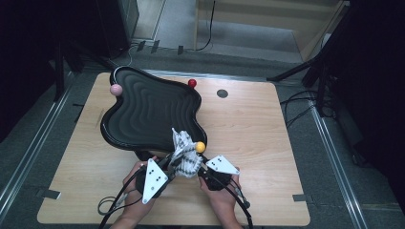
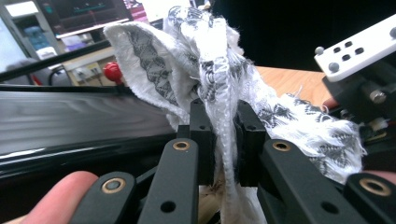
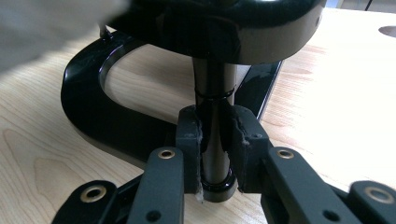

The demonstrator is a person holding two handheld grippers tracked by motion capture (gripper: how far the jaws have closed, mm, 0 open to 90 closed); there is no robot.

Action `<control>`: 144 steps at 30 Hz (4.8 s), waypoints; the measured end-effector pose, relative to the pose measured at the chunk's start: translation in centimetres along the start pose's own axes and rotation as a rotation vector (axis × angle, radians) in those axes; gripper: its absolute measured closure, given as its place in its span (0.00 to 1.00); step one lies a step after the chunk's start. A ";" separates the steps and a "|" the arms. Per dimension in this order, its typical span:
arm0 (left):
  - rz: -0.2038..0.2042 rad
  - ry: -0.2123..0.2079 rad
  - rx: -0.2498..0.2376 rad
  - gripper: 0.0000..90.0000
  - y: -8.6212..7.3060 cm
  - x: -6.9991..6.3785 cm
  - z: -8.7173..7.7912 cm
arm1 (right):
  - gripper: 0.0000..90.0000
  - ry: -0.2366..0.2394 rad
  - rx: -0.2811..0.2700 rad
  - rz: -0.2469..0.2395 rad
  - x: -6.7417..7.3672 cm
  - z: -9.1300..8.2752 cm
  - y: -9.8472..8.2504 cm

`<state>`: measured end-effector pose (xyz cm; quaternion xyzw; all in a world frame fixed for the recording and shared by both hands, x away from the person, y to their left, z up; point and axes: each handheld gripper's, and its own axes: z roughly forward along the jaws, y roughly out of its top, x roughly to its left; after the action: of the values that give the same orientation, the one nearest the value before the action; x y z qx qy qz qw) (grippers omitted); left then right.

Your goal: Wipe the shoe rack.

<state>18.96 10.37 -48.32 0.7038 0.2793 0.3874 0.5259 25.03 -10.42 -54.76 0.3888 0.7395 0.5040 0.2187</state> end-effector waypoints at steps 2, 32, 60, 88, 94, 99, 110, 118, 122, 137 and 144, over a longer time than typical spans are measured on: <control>-0.006 0.013 -0.002 0.90 -0.2 0.4 -0.5 | 0.83 0.000 -0.001 -0.003 0.0 0.0 0.0; -0.132 0.166 -0.093 0.90 0.3 7.9 -8.0 | 0.84 0.001 0.003 -0.013 0.0 0.0 0.0; -0.290 0.185 -0.121 0.89 2.5 18.4 -7.2 | 0.84 0.008 0.004 -0.020 -0.2 0.0 0.0; -0.425 0.113 -0.054 0.89 0.9 21.5 -3.5 | 0.84 -0.002 0.005 -0.009 -0.8 -0.2 0.0; -0.413 0.108 -0.078 0.88 0.9 20.7 -5.3 | 0.84 -0.011 0.005 -0.002 -1.0 -0.3 0.0; -0.408 0.101 -0.099 0.89 0.9 19.7 -6.9 | 0.84 -0.013 0.004 0.001 -1.0 -0.3 0.0; -0.408 0.055 -0.091 0.88 0.8 19.3 -7.2 | 0.83 -0.028 0.004 0.011 -1.9 -0.3 0.1; -0.475 0.069 -0.062 0.88 -0.3 20.2 -4.8 | 0.83 -0.029 0.004 0.017 -2.3 -0.3 0.1; -0.483 0.068 -0.054 0.88 -0.4 20.3 -3.8 | 0.83 -0.036 0.004 0.021 -2.5 -0.4 0.1; -0.453 0.006 -0.129 0.87 -0.1 17.4 -9.2 | 0.83 -0.049 0.005 0.026 -2.9 -0.5 0.1; -0.425 0.003 -0.111 0.86 1.6 18.2 -9.0 | 0.83 -0.049 0.005 0.025 -2.9 -0.5 0.1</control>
<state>21.32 29.19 -40.85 0.5986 0.4004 0.2838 0.6331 26.44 -13.03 -54.68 0.4106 0.7303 0.4953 0.2296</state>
